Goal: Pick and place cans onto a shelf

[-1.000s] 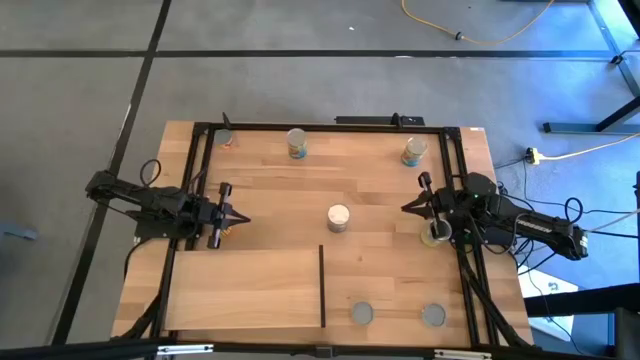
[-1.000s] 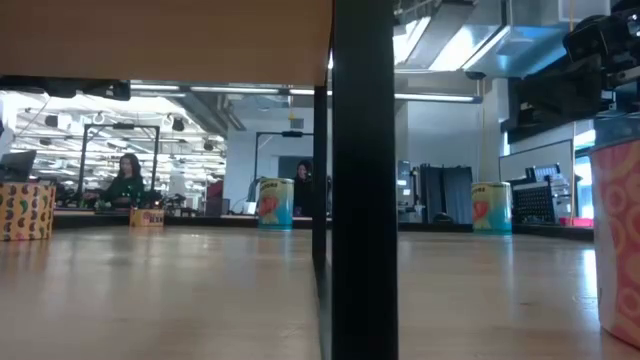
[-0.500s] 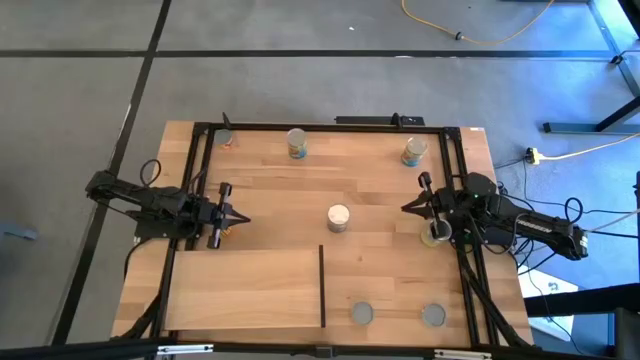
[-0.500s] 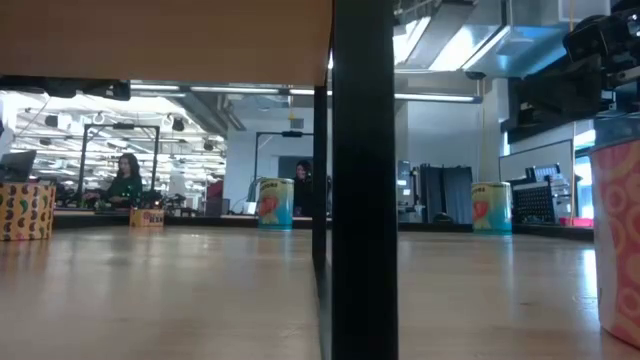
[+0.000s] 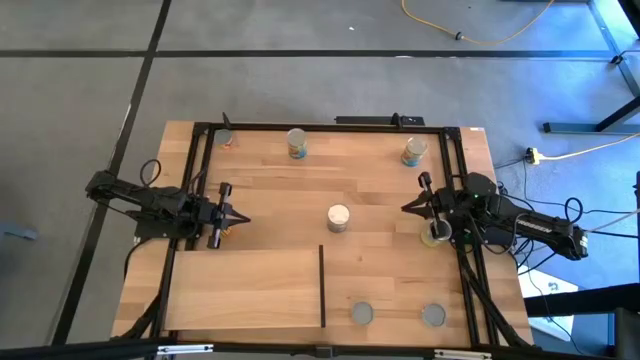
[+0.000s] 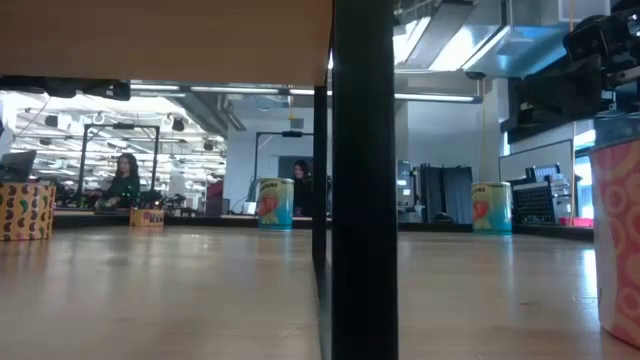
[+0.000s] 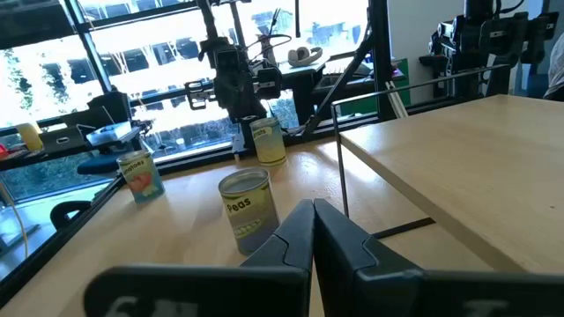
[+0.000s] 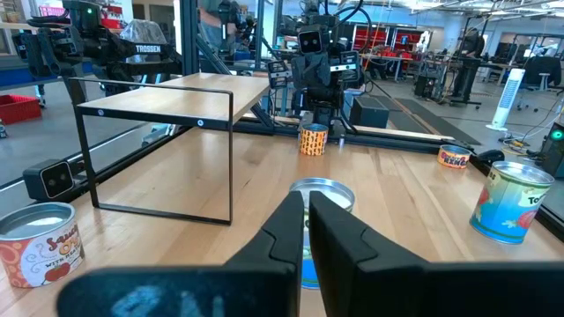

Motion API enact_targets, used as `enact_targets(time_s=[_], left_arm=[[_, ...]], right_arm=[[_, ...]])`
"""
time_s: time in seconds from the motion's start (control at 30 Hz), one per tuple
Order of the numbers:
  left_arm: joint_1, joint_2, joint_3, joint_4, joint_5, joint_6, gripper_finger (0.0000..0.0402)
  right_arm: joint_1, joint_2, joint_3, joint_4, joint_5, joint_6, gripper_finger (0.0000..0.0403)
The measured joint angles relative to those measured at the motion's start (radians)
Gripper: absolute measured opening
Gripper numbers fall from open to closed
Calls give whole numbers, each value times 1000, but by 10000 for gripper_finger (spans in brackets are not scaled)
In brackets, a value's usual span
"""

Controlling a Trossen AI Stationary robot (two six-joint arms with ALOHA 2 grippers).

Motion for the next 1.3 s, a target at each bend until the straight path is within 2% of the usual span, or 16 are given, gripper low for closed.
enact_targets(time_s=[0.93, 1.03, 1.2, 1.3], left_arm=[[0, 0, 0, 1, 0, 3, 0], [0, 0, 0, 45, -22, 38, 0], [0, 6, 52, 34, -56, -56, 0], [0, 41, 122, -86, -152, -80, 0]], right_arm=[[0, 0, 0, 0, 0, 0, 26], [0, 0, 0, 0, 0, 0, 26], [0, 0, 0, 0, 0, 0, 26], [0, 0, 0, 0, 0, 0, 26]])
